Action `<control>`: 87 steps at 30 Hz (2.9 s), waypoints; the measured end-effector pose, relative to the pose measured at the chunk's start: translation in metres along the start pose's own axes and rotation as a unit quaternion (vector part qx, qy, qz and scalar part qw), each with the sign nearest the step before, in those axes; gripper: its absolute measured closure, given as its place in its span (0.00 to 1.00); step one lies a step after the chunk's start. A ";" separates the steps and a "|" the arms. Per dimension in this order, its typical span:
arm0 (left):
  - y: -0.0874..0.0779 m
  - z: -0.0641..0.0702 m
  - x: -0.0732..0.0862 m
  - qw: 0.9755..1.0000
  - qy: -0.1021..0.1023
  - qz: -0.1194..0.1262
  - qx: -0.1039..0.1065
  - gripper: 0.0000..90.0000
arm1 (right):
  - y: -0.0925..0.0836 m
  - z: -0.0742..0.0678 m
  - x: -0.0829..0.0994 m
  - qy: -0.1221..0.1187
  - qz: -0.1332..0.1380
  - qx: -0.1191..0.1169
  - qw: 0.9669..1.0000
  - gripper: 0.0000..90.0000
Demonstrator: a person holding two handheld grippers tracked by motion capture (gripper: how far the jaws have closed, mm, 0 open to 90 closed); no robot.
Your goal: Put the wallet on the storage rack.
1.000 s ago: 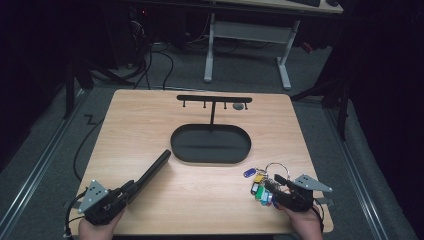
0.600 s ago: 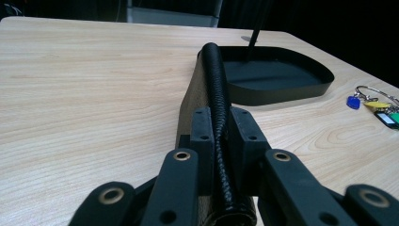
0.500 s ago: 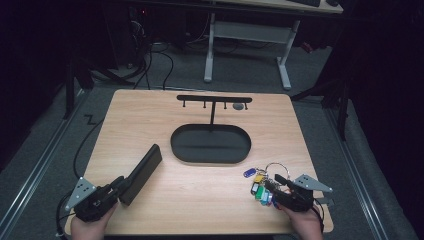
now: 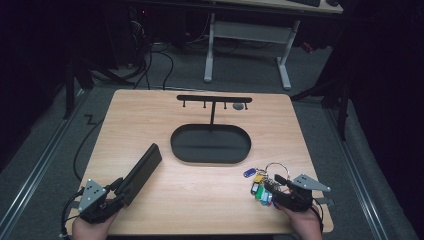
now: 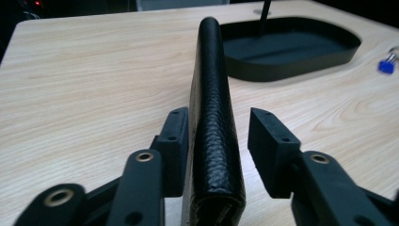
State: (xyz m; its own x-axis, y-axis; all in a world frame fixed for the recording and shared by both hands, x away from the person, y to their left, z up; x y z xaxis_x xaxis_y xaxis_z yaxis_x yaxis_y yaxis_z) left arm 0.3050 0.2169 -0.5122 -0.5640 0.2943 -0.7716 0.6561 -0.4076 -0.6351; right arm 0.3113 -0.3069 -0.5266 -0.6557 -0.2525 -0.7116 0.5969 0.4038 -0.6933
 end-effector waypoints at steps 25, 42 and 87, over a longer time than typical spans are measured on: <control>0.004 0.009 -0.012 0.995 0.055 -0.073 -0.051 0.54 | 0.004 0.003 0.000 0.003 -0.011 -0.005 1.000 0.49; 0.005 0.009 -0.038 0.974 0.127 -0.170 -0.082 0.50 | 0.003 -0.006 -0.004 -0.019 -0.004 -0.030 0.999 0.48; 0.038 0.002 -0.089 0.897 0.143 -0.417 -0.011 0.66 | 0.005 -0.006 -0.002 -0.022 -0.012 -0.031 0.999 0.48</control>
State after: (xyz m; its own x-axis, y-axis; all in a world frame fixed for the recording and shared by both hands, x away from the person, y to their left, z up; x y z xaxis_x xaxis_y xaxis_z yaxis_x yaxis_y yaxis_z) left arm 0.3788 0.1741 -0.4676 -0.7133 0.7008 -0.0028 0.0765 0.0740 -0.9943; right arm 0.3133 -0.2988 -0.5279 -0.6471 -0.3003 -0.7008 0.5508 0.4515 -0.7020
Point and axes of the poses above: each handheld gripper's, and its own axes: y roughly forward along the jaws, x roughly out of its underside, z roughly to its right, the point moved 4 cm from there along y, roughly forward along the jaws, and after that the axes turned 14 degrees about -z, right-handed, at the moved point
